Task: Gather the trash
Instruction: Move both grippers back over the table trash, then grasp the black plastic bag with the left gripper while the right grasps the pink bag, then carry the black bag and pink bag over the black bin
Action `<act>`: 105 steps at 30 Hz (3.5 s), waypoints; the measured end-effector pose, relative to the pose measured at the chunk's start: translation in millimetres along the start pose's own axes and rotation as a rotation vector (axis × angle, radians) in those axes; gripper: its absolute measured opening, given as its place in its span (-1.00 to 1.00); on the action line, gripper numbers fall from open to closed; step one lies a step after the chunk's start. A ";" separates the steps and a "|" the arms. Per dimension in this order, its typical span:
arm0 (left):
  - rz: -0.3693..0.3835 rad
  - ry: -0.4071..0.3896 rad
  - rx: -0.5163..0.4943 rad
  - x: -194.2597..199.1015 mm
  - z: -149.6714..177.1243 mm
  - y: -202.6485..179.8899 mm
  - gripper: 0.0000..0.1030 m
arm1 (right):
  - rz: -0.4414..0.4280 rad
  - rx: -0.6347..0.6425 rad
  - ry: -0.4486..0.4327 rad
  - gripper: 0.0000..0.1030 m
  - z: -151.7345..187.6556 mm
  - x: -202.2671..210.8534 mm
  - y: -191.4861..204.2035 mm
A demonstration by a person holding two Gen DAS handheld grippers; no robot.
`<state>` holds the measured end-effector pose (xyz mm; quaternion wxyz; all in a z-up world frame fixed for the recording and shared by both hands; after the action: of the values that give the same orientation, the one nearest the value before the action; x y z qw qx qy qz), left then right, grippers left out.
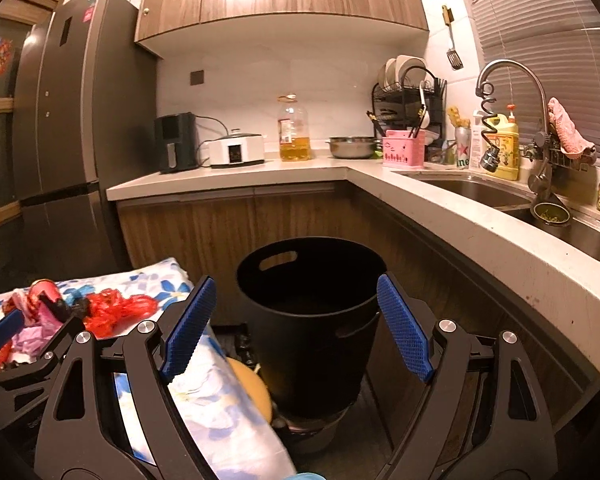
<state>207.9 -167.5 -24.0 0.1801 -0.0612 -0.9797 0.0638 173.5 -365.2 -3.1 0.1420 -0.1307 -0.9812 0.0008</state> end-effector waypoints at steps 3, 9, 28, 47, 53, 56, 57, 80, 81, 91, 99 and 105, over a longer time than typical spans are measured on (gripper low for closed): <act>-0.010 -0.005 0.009 8.3 1.0 9.8 0.88 | -0.017 0.011 -0.006 0.58 2.5 9.7 11.3; -0.066 -0.024 0.008 24.7 7.6 37.4 0.88 | -0.047 0.027 -0.010 0.58 6.8 20.8 31.0; -0.366 0.112 0.097 25.4 53.2 189.2 0.87 | -0.266 0.127 0.009 0.58 41.4 14.5 146.9; -0.233 0.286 0.180 -1.8 83.0 204.5 -0.29 | -0.449 0.233 0.059 0.58 54.8 -34.8 249.9; -0.212 0.260 0.176 5.7 78.5 201.4 -0.32 | -0.453 0.272 0.091 0.17 66.0 -46.8 265.7; -0.209 0.244 0.173 9.5 75.2 201.0 -0.33 | -0.459 0.294 0.110 -0.30 72.8 -50.5 270.5; -0.210 0.240 0.174 10.7 74.4 201.2 -0.33 | -0.464 0.299 0.116 -0.52 74.4 -50.6 271.3; -0.167 0.135 0.121 27.3 32.2 150.7 -0.34 | -0.473 0.155 0.008 -0.93 33.8 3.2 179.8; -0.160 0.129 0.116 26.5 30.2 145.7 -0.34 | -0.466 0.146 0.004 -0.93 31.4 3.2 171.8; -0.046 0.083 0.048 3.1 -0.8 68.5 -0.35 | -0.365 0.074 -0.034 -0.93 11.9 -5.6 103.7; 0.072 0.025 -0.012 -19.2 -25.4 -6.9 -0.34 | -0.246 0.027 -0.071 -0.93 -6.4 -25.2 37.2; 0.166 -0.010 -0.035 -39.8 -42.3 -59.4 -0.34 | -0.169 -0.008 -0.086 -0.93 -16.4 -44.7 -4.7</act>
<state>254.3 -227.3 10.2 0.1684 -0.1449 -0.9731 0.0615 218.2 -381.8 0.3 0.0989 -0.0480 -0.9939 -0.0097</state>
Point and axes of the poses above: each gripper's, at about its wrist camera, not at the fingertips, and x roughly against the way its jaws point, y to its left, z to its underside, the point moved 5 cm from there along -x, roughly the way its jaws point, and after that the axes turned 6 degrees about x, right-handed, at the moved point
